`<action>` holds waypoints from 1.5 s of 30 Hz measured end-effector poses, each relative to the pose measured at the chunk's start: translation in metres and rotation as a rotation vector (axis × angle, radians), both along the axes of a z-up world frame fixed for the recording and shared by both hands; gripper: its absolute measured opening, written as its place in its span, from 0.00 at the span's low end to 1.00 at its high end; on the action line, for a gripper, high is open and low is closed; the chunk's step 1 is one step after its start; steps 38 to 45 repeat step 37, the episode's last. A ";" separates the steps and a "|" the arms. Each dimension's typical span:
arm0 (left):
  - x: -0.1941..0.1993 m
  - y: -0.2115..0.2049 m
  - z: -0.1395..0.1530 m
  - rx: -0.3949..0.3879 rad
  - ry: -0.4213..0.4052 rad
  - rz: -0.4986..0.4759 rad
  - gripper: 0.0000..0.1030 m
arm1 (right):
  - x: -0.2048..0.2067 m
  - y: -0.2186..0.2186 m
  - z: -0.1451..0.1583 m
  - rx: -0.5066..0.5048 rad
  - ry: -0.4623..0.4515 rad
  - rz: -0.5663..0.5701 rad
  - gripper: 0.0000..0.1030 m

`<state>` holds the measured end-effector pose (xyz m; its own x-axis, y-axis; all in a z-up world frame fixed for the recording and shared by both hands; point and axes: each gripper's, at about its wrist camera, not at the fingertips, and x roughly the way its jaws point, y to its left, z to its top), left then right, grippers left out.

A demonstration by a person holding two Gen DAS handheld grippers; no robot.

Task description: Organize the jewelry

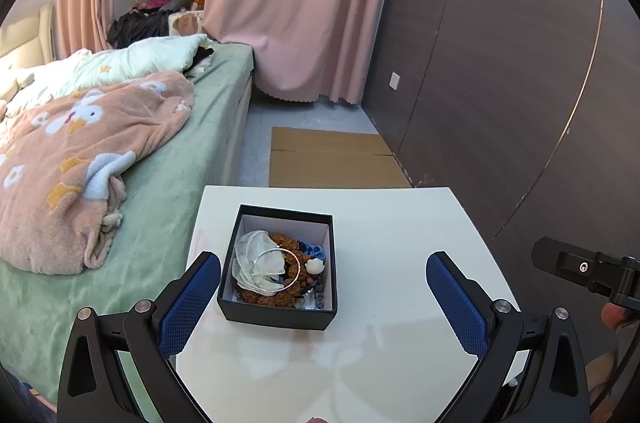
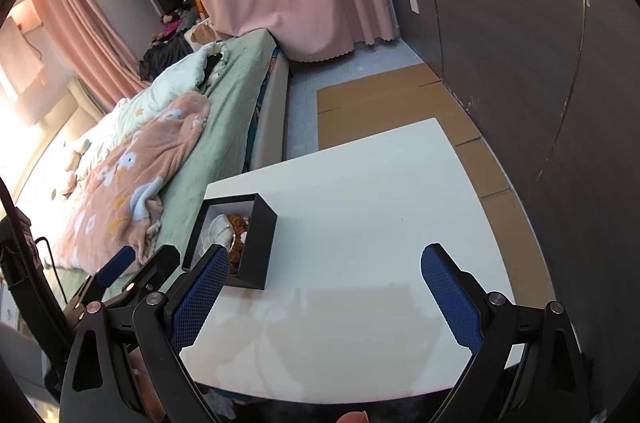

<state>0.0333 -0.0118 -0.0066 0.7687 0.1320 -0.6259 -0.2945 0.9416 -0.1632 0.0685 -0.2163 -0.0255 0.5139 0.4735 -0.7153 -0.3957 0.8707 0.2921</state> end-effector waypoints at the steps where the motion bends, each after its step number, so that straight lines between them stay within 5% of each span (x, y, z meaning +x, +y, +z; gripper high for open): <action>1: 0.000 0.000 0.000 0.001 0.000 0.000 0.99 | 0.000 0.000 0.000 -0.001 -0.001 0.000 0.94; 45: -0.006 -0.003 0.005 0.035 -0.036 0.016 0.99 | -0.003 0.005 -0.006 -0.024 0.008 0.008 0.94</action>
